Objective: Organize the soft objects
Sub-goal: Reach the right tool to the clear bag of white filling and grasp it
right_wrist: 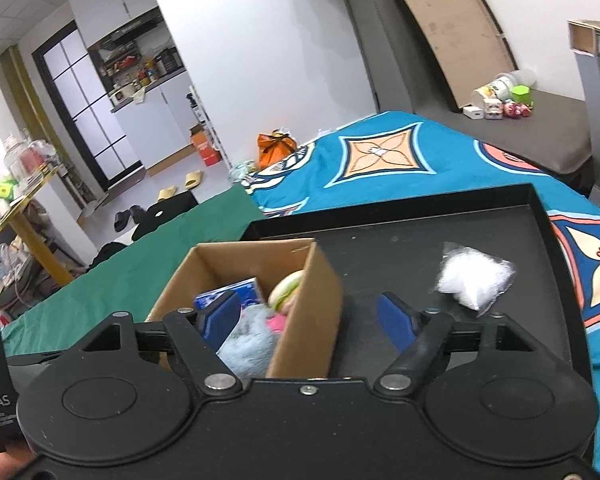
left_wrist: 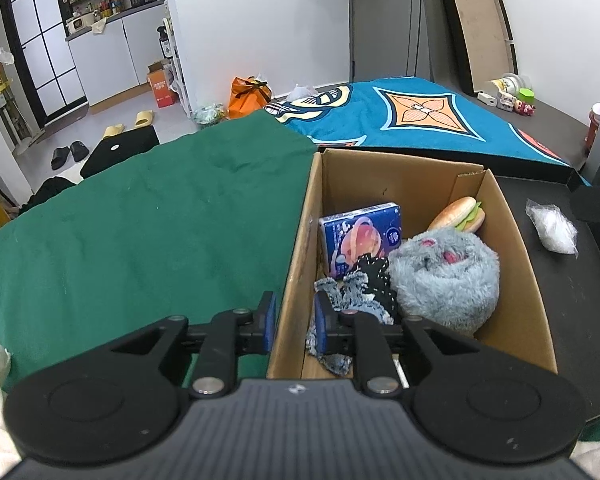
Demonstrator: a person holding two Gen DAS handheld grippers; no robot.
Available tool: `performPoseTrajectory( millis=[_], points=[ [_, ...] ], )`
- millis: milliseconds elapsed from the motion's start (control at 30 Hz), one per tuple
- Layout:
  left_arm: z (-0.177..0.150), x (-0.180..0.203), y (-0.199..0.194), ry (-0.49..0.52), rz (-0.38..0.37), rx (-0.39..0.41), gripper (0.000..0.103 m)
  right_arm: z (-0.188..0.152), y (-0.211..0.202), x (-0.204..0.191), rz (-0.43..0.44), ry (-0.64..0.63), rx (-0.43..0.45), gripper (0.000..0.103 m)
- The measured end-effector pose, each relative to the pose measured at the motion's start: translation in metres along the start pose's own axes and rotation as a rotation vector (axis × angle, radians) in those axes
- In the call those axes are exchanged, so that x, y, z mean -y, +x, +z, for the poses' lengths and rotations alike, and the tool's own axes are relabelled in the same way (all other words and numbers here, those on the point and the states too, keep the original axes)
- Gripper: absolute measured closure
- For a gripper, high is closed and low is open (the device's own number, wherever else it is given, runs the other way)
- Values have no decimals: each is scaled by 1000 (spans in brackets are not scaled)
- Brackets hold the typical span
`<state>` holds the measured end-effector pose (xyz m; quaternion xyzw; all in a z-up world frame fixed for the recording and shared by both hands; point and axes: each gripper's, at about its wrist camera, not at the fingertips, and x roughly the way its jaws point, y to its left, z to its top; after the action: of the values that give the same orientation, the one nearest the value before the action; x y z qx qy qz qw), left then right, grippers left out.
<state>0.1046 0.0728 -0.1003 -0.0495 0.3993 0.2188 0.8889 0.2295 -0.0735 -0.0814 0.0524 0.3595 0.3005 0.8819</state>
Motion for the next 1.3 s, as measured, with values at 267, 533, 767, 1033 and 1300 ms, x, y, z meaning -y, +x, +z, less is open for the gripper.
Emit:
performPoseTrajectory(
  millis=[267, 533, 767, 1033, 1300],
  points=[
    [6, 8, 3, 22, 25, 3, 83, -1, 4, 22, -13, 24, -14, 27],
    [13, 22, 7, 64, 44, -9, 61, 2, 7, 41, -41, 41, -13, 18],
    [20, 36, 14, 91, 73, -10, 51, 4, 15, 67, -93, 70, -18, 15],
    [24, 43, 23, 108, 104, -19, 49, 7, 35, 100, -155, 101, -35, 15],
    [26, 50, 33, 125, 139, -33, 47, 9, 65, 115, -166, 110, -79, 16]
  ],
)
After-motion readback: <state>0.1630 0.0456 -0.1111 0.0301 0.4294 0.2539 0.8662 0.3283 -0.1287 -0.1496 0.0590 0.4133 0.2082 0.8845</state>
